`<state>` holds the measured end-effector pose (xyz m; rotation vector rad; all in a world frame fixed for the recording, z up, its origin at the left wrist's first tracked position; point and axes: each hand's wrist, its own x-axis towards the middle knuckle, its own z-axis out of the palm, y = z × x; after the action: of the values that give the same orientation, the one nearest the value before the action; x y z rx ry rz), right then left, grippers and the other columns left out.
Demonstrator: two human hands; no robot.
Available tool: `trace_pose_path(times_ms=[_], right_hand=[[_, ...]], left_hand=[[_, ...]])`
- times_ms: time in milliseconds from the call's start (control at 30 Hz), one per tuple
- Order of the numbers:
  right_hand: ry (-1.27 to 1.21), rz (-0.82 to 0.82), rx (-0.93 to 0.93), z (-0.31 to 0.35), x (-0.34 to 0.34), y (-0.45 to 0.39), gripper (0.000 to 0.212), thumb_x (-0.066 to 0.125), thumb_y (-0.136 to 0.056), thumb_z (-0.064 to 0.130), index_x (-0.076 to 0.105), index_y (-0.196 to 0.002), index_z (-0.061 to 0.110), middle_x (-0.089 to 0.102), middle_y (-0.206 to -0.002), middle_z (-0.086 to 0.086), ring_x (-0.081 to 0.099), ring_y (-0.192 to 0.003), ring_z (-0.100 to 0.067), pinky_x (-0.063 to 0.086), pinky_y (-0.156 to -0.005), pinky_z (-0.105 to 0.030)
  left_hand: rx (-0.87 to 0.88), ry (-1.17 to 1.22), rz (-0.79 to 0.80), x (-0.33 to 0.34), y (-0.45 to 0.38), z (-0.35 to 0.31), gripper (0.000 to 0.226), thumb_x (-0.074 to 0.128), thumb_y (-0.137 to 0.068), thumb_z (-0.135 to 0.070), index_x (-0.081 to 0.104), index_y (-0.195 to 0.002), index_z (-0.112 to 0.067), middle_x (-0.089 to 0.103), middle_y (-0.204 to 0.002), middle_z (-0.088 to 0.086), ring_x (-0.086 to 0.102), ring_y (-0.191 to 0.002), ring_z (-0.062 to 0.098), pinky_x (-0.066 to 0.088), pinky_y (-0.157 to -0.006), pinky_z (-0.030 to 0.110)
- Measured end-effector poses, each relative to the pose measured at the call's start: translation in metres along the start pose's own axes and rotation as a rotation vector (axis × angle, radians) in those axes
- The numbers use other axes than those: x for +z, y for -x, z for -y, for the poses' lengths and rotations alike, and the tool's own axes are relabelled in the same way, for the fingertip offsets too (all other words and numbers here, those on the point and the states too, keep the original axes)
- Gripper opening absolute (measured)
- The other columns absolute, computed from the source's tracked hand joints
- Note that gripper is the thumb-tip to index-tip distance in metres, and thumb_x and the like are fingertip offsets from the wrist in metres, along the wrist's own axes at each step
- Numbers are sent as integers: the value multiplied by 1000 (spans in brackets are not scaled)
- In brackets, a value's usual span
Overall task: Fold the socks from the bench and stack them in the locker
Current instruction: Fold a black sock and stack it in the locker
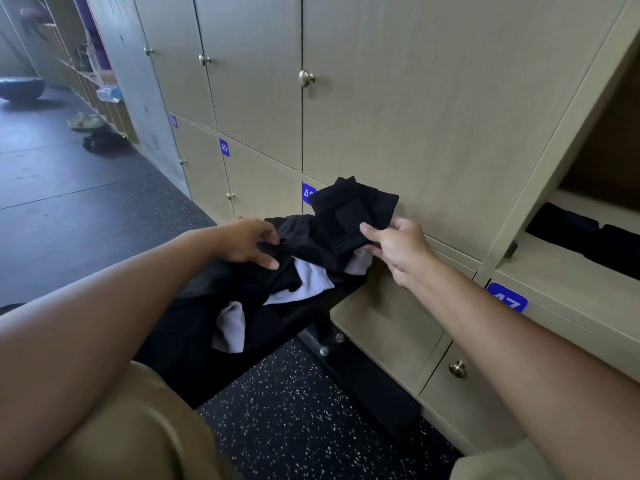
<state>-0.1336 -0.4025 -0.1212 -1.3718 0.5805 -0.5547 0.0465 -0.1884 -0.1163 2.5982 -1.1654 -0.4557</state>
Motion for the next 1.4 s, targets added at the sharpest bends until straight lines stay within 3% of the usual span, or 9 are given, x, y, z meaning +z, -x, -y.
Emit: trace_pose_path(times_ms=[267, 433, 533, 600, 733, 867, 1067, 1300, 1400], right_hand=[[-35, 9, -4, 5, -6, 4, 18, 68, -92, -2, 67, -107, 8, 72, -108, -7, 69, -88, -15, 56, -60, -21], [-61, 33, -11, 16, -11, 13, 18, 67, -93, -2, 67, -109, 8, 72, -113, -9, 70, -91, -14, 57, -65, -22], [-100, 76, -24, 26, -15, 25, 17, 66, -94, -2, 68, -107, 9, 73, -110, -8, 72, -87, -13, 57, -65, -20], [-132, 106, -35, 33, -19, 33, 17, 66, -94, -2, 68, -107, 9, 74, -108, -8, 74, -86, -12, 57, -67, -20], [-181, 176, -55, 46, -29, 47, 20, 64, -94, -1, 68, -111, 10, 75, -112, -9, 74, -100, -17, 59, -79, -24], [-169, 226, -75, 58, -42, 64, 24, 62, -96, 1, 66, -119, 8, 76, -113, -8, 73, -103, -17, 58, -79, -22], [-96, 192, -65, 64, -68, 90, 30, 64, -94, 0, 63, -124, 5, 76, -114, -10, 72, -108, -20, 60, -88, -29], [100, 177, -10, 68, -107, 117, 29, 66, -95, 3, 63, -123, 7, 76, -112, -7, 72, -107, -20, 59, -91, -31], [201, 200, 17, 71, -124, 127, 32, 67, -95, 5, 62, -126, 10, 77, -112, -5, 73, -106, -18, 60, -84, -25]], left_hand=[[-66, -123, 12, -15, 11, 0, 45, 83, -79, -49, 60, -110, -26, 61, -109, -3, 56, -110, 25, 37, -93, 39], [-112, -187, -69, -32, 27, -10, 37, 64, -90, -62, 58, -102, -27, 58, -102, -3, 47, -106, 24, 24, -105, 53], [-98, -50, -219, -45, 37, -16, 41, 64, -91, -59, 61, -98, -19, 64, -99, 2, 57, -101, 28, 35, -101, 46], [-33, 151, -361, -51, 43, -26, 35, 67, -93, -52, 62, -94, -18, 67, -93, 6, 63, -90, 27, 51, -86, 42], [34, 394, -502, -50, 52, -57, 29, 62, -100, -41, 61, -88, -15, 63, -79, 2, 58, -69, 17, 45, -61, 31], [34, 783, -418, -33, 54, -85, 33, 56, -104, -41, 70, -98, -11, 76, -92, 12, 75, -88, 33, 61, -82, 42], [-6, 1250, -95, -11, 55, -131, 50, 44, -109, -41, 64, -128, 1, 71, -124, 19, 70, -116, 32, 51, -106, 46], [-25, 1435, 215, 9, 58, -182, 49, 48, -103, -52, 69, -122, -12, 75, -121, 9, 74, -106, 21, 55, -85, 37], [15, 1380, 187, 18, 55, -195, 49, 67, -91, -50, 64, -117, -9, 73, -120, 10, 76, -101, 21, 60, -74, 34]])
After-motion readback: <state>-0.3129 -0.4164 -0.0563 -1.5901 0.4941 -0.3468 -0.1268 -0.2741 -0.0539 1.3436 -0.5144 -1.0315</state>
